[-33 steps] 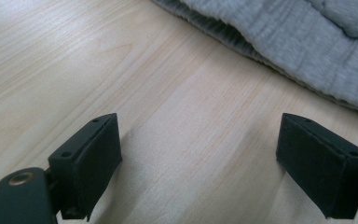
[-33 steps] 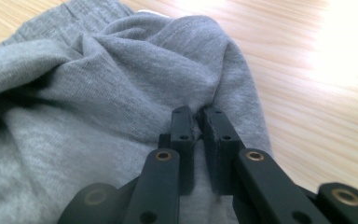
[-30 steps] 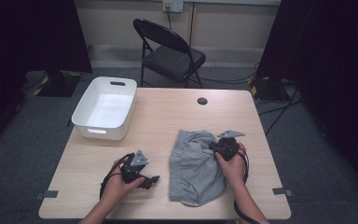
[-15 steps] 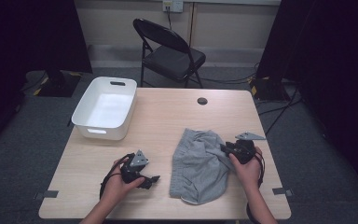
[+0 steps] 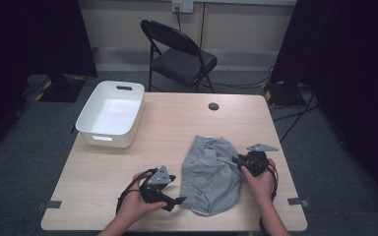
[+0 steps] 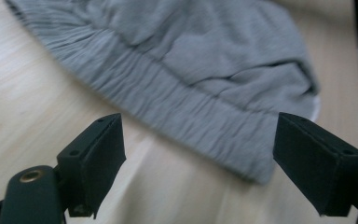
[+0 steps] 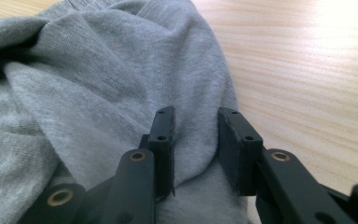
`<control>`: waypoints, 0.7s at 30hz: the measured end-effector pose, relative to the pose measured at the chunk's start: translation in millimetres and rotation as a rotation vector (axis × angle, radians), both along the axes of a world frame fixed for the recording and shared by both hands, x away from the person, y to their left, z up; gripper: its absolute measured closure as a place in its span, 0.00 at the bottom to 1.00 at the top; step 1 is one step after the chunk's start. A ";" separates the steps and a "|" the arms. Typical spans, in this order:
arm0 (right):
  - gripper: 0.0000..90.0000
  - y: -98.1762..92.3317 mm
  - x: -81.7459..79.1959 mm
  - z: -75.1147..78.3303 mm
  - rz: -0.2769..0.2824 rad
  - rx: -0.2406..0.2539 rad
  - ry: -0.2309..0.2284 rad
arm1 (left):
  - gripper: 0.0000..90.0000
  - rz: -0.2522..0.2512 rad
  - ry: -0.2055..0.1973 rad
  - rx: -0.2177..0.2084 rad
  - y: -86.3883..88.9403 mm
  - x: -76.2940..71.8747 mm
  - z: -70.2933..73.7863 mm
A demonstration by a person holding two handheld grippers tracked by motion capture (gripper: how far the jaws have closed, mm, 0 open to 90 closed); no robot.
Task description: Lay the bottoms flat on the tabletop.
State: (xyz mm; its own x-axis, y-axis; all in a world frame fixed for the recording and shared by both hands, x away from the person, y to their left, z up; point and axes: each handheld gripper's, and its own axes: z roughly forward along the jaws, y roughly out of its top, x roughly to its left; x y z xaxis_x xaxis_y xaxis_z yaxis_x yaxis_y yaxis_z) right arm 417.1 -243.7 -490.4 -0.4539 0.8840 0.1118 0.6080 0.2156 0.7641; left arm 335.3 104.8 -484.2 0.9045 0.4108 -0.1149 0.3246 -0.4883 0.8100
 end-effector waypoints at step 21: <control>0.78 4.5 -1.7 -3.2 0.021 -0.001 0.000 | 0.75 0.001 -0.024 0.166 -22.5 4.1 -0.9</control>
